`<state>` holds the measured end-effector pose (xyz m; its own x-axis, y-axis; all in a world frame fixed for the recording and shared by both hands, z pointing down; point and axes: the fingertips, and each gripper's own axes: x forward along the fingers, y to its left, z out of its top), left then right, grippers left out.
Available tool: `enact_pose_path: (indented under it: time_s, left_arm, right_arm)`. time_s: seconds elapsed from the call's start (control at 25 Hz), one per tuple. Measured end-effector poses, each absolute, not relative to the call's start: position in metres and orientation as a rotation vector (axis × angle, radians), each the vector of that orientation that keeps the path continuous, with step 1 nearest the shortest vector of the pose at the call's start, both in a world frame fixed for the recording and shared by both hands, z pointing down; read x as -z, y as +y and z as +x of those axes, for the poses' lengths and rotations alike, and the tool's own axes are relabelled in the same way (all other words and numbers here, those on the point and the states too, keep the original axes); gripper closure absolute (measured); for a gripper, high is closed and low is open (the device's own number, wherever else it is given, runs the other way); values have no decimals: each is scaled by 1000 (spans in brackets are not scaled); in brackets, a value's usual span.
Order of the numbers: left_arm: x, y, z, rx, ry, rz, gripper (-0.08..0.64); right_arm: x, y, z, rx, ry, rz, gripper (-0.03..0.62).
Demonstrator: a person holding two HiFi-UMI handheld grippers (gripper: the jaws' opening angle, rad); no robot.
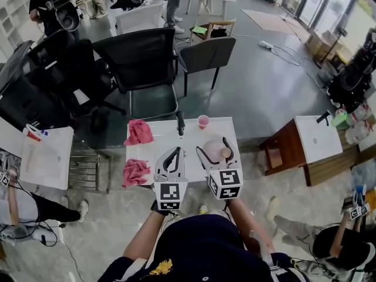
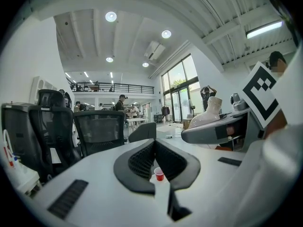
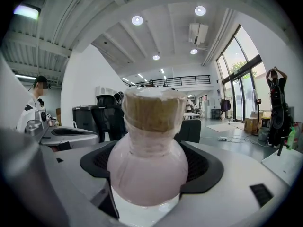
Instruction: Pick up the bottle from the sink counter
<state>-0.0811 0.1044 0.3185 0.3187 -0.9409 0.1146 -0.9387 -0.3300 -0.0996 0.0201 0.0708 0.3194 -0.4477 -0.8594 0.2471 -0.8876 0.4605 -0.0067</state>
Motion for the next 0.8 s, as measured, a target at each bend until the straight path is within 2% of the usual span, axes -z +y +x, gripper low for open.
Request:
enact_pose_path:
  time_s: [0.8]
  left_arm:
    - [-282,122,-90,158,1819,-2528,541]
  right_arm:
    - [-291,102,30,-190,-2558,1536,162]
